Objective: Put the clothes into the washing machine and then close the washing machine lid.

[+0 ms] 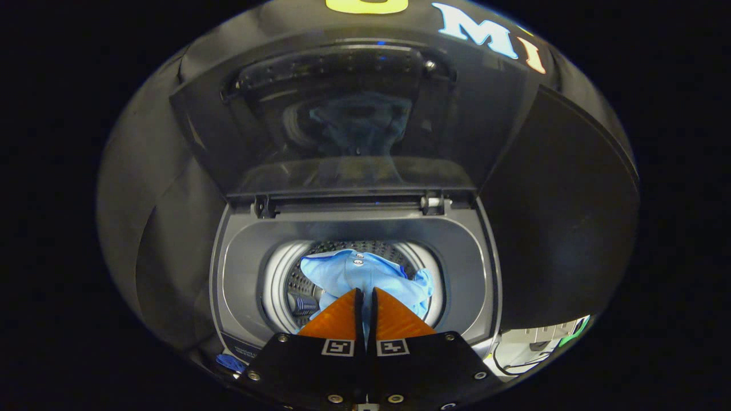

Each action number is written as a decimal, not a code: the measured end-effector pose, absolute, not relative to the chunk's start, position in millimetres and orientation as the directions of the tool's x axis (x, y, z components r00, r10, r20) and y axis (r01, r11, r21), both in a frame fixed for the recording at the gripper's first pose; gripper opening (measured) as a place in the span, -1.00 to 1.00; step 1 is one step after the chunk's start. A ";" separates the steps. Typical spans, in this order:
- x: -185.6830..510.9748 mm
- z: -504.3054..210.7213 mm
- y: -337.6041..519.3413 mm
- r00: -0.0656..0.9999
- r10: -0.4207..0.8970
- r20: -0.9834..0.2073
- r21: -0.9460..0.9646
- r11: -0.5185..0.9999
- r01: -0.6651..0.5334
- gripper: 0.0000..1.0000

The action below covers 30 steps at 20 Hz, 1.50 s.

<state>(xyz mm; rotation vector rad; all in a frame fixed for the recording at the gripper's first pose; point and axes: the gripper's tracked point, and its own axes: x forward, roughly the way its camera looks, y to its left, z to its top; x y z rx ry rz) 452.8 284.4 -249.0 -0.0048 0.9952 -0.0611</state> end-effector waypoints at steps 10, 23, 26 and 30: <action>454.0 -249.0 287.7 0.521 -0.051 -0.852 -0.031 0.998 0.047 -0.98; 463.3 -244.6 299.5 0.545 -0.019 -0.838 -0.021 1.000 0.002 0.96; 470.4 -221.4 299.1 0.615 -0.008 -0.788 -0.018 1.000 -0.011 0.96; 475.6 -179.5 288.9 0.706 -0.058 -0.706 -0.083 0.997 -0.002 0.96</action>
